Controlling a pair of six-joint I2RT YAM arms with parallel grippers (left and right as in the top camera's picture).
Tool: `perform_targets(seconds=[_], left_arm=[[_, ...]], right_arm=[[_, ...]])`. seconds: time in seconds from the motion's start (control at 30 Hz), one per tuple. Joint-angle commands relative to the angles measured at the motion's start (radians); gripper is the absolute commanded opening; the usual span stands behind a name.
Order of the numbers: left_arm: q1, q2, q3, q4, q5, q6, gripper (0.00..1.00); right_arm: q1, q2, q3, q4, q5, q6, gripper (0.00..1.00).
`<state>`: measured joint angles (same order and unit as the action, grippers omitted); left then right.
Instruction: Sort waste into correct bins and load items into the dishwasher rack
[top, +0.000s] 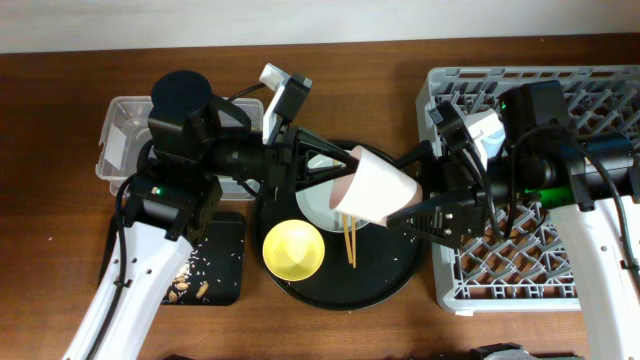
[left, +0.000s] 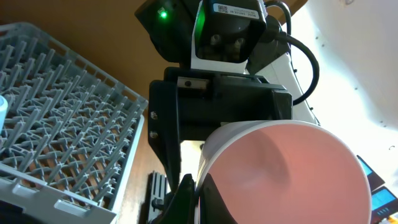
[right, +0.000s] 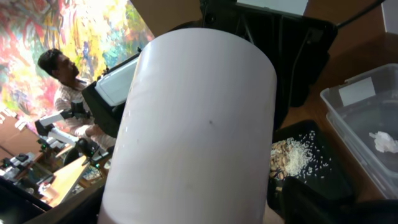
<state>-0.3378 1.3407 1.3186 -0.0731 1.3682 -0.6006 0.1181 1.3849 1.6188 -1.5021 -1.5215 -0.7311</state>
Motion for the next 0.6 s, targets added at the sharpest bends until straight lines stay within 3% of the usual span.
perform_targets(seconds=[0.0,0.3,0.57], left_arm=[[-0.002,0.0,0.009,0.005,-0.004,0.03,0.0],[-0.002,0.0,0.009,-0.091,-0.004,0.084,0.01],[-0.002,0.0,0.009,-0.098,-0.004,0.084,0.03]], right_arm=[[0.008,0.002,-0.005,0.0,-0.03,0.006,0.79],[0.004,0.002,-0.005,0.078,-0.03,0.006,0.61],[0.004,0.002,-0.005,0.099,-0.03,0.006,0.6]])
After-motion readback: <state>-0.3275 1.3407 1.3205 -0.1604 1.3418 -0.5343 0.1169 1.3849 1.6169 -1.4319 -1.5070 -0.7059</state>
